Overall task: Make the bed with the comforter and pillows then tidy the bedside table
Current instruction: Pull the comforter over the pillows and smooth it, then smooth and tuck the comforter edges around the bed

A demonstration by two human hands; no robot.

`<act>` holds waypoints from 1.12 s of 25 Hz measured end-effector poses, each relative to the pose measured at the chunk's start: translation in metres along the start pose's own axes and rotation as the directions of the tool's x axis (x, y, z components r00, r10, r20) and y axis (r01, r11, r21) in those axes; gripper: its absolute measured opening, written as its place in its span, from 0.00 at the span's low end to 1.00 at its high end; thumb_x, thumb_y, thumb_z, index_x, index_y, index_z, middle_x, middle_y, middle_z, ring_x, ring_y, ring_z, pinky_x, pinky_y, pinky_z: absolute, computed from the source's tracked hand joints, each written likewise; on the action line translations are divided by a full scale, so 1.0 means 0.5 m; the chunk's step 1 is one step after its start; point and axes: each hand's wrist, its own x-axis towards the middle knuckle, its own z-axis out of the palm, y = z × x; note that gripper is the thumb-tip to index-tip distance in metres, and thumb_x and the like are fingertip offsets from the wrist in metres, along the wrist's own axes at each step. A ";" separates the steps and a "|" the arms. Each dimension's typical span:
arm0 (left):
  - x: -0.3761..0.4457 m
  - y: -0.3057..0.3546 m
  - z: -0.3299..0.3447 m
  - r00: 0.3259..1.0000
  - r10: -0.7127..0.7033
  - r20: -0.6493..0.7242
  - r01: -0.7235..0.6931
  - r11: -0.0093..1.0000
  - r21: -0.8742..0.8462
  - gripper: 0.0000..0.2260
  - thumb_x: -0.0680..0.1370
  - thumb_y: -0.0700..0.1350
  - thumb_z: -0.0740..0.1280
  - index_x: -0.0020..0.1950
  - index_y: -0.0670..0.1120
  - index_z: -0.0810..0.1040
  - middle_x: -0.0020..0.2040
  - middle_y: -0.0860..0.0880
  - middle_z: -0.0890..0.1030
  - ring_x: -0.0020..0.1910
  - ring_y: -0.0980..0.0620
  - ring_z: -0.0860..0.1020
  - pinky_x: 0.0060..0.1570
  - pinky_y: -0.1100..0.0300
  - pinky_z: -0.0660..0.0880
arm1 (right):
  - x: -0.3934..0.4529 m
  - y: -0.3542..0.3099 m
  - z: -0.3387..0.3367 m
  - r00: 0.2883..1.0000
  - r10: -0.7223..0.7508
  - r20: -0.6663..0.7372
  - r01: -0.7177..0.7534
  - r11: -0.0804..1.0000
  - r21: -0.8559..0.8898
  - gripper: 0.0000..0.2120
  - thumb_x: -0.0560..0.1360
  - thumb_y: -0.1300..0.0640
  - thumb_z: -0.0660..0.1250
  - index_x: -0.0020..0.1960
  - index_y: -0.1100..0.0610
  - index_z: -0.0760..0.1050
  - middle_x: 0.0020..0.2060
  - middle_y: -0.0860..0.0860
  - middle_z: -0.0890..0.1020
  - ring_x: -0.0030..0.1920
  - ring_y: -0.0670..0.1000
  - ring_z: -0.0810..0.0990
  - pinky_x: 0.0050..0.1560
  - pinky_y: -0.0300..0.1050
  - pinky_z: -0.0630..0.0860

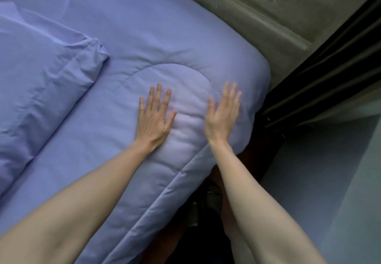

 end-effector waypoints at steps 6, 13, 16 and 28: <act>-0.120 -0.088 0.036 0.979 -0.205 0.007 0.203 0.975 0.095 0.33 0.78 0.63 0.47 0.79 0.48 0.51 0.80 0.46 0.52 0.79 0.48 0.51 0.75 0.43 0.50 | -0.096 0.015 0.101 0.986 -0.069 0.152 0.101 0.972 -0.213 0.33 0.78 0.38 0.53 0.78 0.53 0.56 0.78 0.57 0.56 0.77 0.61 0.54 0.75 0.59 0.53; -0.164 -0.069 0.019 0.929 -0.340 0.148 0.338 0.940 0.044 0.36 0.78 0.65 0.47 0.79 0.46 0.46 0.80 0.45 0.46 0.79 0.48 0.47 0.76 0.48 0.46 | -0.106 -0.005 0.062 0.956 0.142 0.255 -0.083 0.970 -0.229 0.39 0.79 0.39 0.52 0.79 0.63 0.46 0.77 0.64 0.49 0.78 0.59 0.49 0.77 0.51 0.49; -0.197 -0.070 -0.021 0.887 -0.355 0.296 0.375 0.927 -0.011 0.36 0.79 0.64 0.51 0.79 0.47 0.42 0.80 0.47 0.41 0.79 0.50 0.42 0.76 0.50 0.42 | -0.112 -0.037 0.024 0.933 0.046 0.356 0.066 0.953 -0.295 0.38 0.80 0.41 0.53 0.78 0.65 0.45 0.78 0.63 0.47 0.79 0.58 0.47 0.77 0.51 0.45; -0.634 -0.139 -0.186 0.547 -0.798 0.254 0.834 0.545 -0.086 0.33 0.81 0.62 0.49 0.79 0.46 0.46 0.80 0.49 0.44 0.79 0.51 0.42 0.76 0.50 0.41 | -0.326 -0.324 -0.010 0.099 -0.501 0.860 0.926 0.363 0.105 0.33 0.81 0.40 0.49 0.79 0.56 0.48 0.79 0.55 0.48 0.79 0.56 0.42 0.78 0.52 0.44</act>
